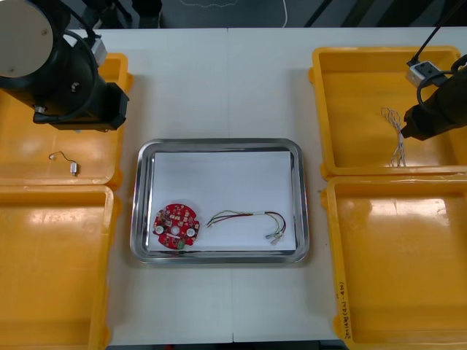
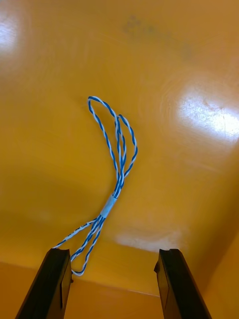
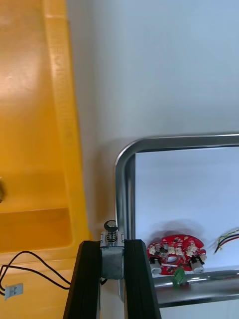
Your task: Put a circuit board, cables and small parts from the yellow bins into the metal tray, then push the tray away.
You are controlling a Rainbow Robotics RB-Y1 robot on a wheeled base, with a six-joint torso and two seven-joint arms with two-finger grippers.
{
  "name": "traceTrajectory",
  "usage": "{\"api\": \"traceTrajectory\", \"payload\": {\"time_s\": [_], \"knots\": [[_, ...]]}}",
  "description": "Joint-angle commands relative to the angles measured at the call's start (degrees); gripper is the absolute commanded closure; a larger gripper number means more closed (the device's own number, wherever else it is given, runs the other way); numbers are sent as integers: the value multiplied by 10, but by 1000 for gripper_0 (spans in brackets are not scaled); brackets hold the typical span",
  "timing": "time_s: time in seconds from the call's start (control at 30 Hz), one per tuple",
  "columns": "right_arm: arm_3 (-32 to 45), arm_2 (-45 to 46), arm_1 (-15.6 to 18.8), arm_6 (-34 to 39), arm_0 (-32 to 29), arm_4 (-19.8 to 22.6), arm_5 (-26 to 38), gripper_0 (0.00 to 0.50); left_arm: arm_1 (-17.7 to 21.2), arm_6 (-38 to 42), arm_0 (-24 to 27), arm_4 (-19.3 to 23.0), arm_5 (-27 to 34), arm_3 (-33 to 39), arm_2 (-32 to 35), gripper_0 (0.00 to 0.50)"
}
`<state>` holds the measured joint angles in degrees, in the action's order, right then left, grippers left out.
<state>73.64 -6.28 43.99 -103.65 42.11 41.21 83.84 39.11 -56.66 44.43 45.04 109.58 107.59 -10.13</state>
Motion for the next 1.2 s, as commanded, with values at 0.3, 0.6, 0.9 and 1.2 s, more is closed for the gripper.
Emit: {"api": "traceTrajectory", "payload": {"time_s": [0.3,0.6,0.9,1.2], "knots": [[1,21,-16,49,-7,-41,-21,0,-94,30,34,-65,4,-4,-56,500],[-26,21,-25,59,-7,-40,-51,0,-124,17,34,-99,4,-76,-88,500],[-37,21,-37,79,-5,-54,-50,0,-140,2,33,-103,-36,-127,-108,500],[-64,21,-46,92,9,-60,-46,0,-150,-14,14,-126,-83,-144,-127,500]]}}
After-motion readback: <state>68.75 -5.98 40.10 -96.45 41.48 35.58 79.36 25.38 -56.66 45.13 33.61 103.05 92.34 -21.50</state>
